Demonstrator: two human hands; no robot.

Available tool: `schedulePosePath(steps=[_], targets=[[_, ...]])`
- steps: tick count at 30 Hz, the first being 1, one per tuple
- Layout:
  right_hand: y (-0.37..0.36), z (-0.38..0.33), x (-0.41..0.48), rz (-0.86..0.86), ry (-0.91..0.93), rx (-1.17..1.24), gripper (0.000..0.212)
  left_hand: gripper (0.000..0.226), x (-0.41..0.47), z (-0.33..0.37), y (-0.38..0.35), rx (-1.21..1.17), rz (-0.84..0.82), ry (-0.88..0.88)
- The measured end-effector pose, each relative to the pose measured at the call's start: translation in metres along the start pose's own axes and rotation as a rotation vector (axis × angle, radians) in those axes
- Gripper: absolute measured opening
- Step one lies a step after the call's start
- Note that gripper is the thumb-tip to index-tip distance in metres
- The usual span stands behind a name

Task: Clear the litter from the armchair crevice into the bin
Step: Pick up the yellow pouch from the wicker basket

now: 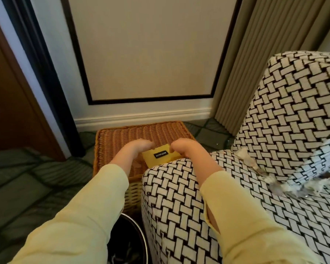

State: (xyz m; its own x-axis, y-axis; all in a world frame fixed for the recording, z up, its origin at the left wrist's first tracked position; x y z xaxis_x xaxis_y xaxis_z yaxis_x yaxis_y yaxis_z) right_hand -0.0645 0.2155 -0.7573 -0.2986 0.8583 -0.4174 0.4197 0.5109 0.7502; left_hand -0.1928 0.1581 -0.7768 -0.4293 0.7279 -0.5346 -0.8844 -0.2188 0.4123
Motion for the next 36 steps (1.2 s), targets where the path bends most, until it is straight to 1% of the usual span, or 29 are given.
schedulePosePath(steps=[2, 3, 4, 5, 7, 9, 11, 13, 15, 18, 21, 23, 24, 26, 28, 30, 31, 33, 36], targets=[[-0.003, 0.0, 0.003, -0.036, 0.028, -0.1, 0.042, 0.056, 0.002, -0.006, -0.005, -0.077, -0.011, 0.036], [-0.004, 0.001, 0.006, -0.058, 0.035, -0.053, 0.039, 0.056, 0.003, -0.008, -0.007, -0.121, -0.005, 0.042], [-0.005, 0.002, 0.01, -0.077, 0.023, 0.082, 0.035, 0.054, 0.004, -0.008, -0.007, -0.172, 0.003, 0.042], [-0.004, 0.002, 0.01, -0.077, 0.0, 0.271, 0.031, 0.052, 0.005, -0.006, -0.006, -0.226, 0.005, 0.031], [0.004, 0.004, 0.011, -0.024, -0.006, 0.609, 0.037, 0.053, 0.003, 0.002, -0.003, -0.305, 0.001, -0.01], [0.018, 0.008, 0.005, 0.082, 0.044, 0.841, 0.044, 0.055, -0.01, 0.017, 0.003, -0.264, -0.009, -0.062], [0.027, 0.013, -0.004, 0.133, 0.064, 1.007, 0.05, 0.056, -0.024, 0.032, 0.007, -0.128, -0.035, -0.108], [0.034, 0.02, -0.014, 0.145, 0.058, 1.058, 0.051, 0.059, -0.04, 0.046, 0.008, -0.011, -0.059, -0.15], [0.043, 0.024, -0.027, 0.151, 0.056, 1.01, 0.045, 0.06, -0.053, 0.061, 0.008, 0.002, -0.056, -0.231], [0.059, 0.028, -0.055, 0.108, 0.127, 0.833, 0.035, 0.051, -0.081, 0.083, -0.001, -0.041, -0.036, -0.373], [0.075, 0.041, -0.082, 0.071, 0.174, 0.721, 0.036, 0.039, -0.104, 0.097, -0.019, -0.007, -0.116, -0.461], [0.082, 0.058, -0.104, 0.058, 0.171, 0.653, 0.036, 0.039, -0.117, 0.096, -0.035, 0.115, -0.193, -0.448], [0.083, 0.063, -0.115, 0.045, 0.177, 0.574, 0.033, 0.04, -0.123, 0.093, -0.04, 0.209, -0.245, -0.439], [0.082, 0.08, -0.139, -0.002, 0.188, 0.346, 0.023, 0.041, -0.134, 0.084, -0.056, 0.435, -0.367, -0.433], [0.074, 0.095, -0.163, -0.107, 0.214, 0.152, 0.015, 0.039, -0.145, 0.08, -0.069, 0.603, -0.441, -0.446], [0.063, 0.105, -0.179, -0.184, 0.22, 0.009, 0.024, 0.036, -0.15, 0.082, -0.079, 0.65, -0.424, -0.49], [0.06, 0.109, -0.183, -0.168, 0.217, -0.079, 0.031, 0.034, -0.15, 0.085, -0.084, 0.651, -0.382, -0.529], [0.061, 0.114, -0.184, -0.053, 0.218, -0.207, 0.041, 0.033, -0.149, 0.095, -0.096, 0.622, -0.275, -0.62], [0.069, 0.119, -0.188, 0.04, 0.245, -0.224, 0.043, 0.04, -0.152, 0.105, -0.12, 0.53, -0.166, -0.708]])
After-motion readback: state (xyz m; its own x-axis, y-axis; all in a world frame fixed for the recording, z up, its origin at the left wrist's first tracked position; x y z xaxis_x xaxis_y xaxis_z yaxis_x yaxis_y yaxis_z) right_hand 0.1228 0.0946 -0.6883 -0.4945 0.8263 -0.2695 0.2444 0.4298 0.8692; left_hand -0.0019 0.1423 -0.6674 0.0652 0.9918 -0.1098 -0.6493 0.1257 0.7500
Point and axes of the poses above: each hand's wrist, its own x-axis towards the middle knuckle, its own y-axis out of the back of the hand, z = x × y, the point moved 5 cm from there along x, towards the middle knuckle, and after that the axes turned 9 degrees about -x, right-handed, at the moved point
